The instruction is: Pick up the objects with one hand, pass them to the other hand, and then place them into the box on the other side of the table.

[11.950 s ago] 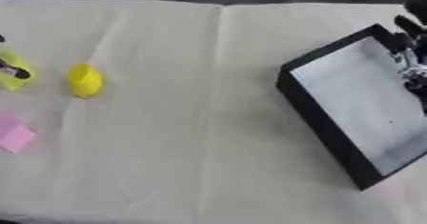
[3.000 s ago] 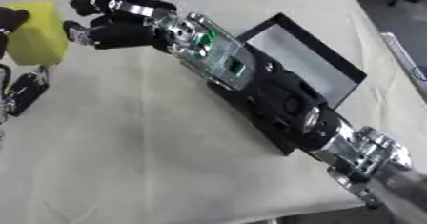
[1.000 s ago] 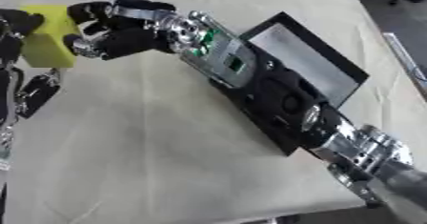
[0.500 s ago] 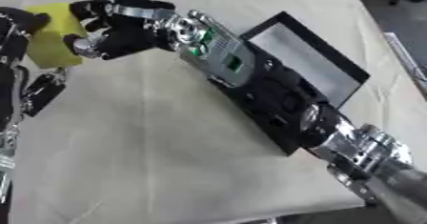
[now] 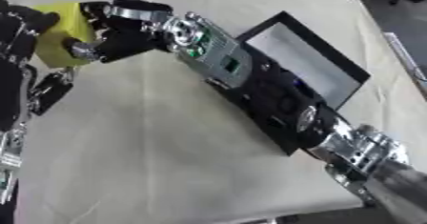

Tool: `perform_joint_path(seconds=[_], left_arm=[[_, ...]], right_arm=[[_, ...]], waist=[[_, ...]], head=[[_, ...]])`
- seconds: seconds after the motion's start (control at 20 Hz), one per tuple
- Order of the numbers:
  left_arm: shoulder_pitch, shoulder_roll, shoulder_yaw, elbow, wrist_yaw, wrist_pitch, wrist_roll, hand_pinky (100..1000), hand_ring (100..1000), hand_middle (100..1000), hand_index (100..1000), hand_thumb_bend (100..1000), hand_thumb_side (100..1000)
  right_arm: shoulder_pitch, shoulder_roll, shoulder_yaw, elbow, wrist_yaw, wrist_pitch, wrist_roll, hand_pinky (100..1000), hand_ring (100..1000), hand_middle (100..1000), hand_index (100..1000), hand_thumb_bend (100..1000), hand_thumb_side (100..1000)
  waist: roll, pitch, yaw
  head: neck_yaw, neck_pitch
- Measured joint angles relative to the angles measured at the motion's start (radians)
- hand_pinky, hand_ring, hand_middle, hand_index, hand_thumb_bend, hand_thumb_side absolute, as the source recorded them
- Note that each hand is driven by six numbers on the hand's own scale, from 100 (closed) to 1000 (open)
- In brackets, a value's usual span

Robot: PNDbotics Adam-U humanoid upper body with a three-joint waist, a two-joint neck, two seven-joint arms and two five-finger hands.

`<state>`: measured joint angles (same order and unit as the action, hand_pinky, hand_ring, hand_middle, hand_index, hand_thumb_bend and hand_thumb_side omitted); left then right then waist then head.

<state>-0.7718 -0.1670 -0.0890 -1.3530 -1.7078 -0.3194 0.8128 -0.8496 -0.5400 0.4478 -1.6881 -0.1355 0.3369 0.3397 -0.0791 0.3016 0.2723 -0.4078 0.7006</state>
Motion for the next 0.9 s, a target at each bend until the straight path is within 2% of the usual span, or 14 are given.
perform_joint_path(seconds=[0.6,0.9], left_arm=[[-0.004,-0.004,-0.016,0.000,0.005,-0.020,0.017,740,613,495,487,378,100],[-0.010,-0.010,-0.023,0.006,0.007,-0.027,0.022,743,615,497,497,374,100]], right_arm=[[-0.004,0.000,0.003,0.000,0.000,0.005,-0.013,1000,1000,1000,1000,189,420],[-0.004,0.003,0.003,0.001,-0.011,0.020,-0.039,1000,1000,1000,1000,210,332]], waist=[[-0.002,0.002,0.001],[0.001,0.002,0.001]], head=[[-0.001,0.000],[-0.007,0.000]])
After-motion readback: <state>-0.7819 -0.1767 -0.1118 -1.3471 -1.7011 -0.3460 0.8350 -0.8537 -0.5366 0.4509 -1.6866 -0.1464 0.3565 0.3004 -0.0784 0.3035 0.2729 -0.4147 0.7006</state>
